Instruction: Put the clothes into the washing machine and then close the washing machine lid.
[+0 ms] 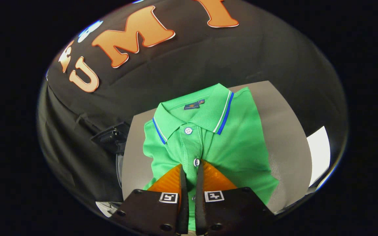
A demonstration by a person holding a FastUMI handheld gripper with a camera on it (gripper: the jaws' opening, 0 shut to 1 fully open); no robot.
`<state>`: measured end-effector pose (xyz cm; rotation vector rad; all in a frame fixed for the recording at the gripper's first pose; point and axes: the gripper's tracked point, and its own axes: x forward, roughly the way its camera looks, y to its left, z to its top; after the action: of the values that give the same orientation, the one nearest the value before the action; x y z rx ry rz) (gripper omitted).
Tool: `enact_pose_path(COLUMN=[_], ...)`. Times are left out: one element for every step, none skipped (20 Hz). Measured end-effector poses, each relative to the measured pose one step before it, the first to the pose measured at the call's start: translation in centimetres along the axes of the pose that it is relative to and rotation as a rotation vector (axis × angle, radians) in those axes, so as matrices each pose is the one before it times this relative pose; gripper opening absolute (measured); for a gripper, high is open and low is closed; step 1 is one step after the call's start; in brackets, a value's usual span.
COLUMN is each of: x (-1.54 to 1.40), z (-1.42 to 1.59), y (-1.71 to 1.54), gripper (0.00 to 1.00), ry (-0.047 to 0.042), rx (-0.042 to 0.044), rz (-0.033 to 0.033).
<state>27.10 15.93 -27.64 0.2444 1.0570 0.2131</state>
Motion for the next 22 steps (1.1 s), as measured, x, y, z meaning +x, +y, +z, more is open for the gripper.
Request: enact_pose_path(x=[0.207, 0.077, -0.279, -0.049, -0.151, -0.168, -0.026, -0.120, -0.179, -0.393, -0.263, -0.770, -0.572, -0.721, -0.975, -0.604, -0.377, -0.696, -0.619, -0.648, -0.633, -0.627], z=[-0.026, 0.026, 0.067, 0.225, 0.233, 0.144, 0.227, 0.343, 0.341, 0.428, 0.397, 0.420, 0.234, 0.236, 0.345, 0.612, 0.488, 0.604, 0.613, 0.713, 0.618, 0.645], y=[0.109, 0.069, 0.177, 0.405, 0.238, -0.335, 0.081, 0.073, 0.179, 0.130, 0.229, 0.407, 0.574, 0.814, 0.738, 0.935, 0.978, 0.810, 0.827, 0.893, 0.714, 0.776], gripper=[0.16, 0.16, 0.16, 0.11, 0.11, 0.10, 0.10, 0.10, 0.10, 0.10, 0.10, 0.10, 0.10, 0.10, 0.10, 0.10, 0.10, 0.10, 0.10, 0.10, 0.10, 0.10], ry=[-0.02918, -0.04072, -0.05382, -0.06560, -0.06681, -0.04765, -0.04669, -0.04147, -0.04029, -0.03998, -0.03296, -0.02726, -0.02857, -0.02610, -0.02382, -0.02158, -0.02171, -0.02425, -0.02224, -0.02375, -0.02068, -0.02125], rx=[0.00084, 0.00460, 0.01225, -0.00801, -0.03286, -0.03224, -0.01926, -0.00739, 0.00689, 0.00826, -0.00068, -0.01795, -0.02371, -0.01339, 0.01096, 0.02958, 0.03295, 0.02757, 0.02103, 0.01178, 0.00315, -0.00597], rz=[-0.01269, -0.01119, -0.01382, -0.00485, 0.00417, -0.00756, -0.00197, 0.00041, 0.00389, 0.00726, 0.00791, 0.00604, 0.00844, 0.01322, 0.02231, 0.02449, 0.02705, 0.02124, 0.01749, 0.01232, 0.01014, 0.01047])
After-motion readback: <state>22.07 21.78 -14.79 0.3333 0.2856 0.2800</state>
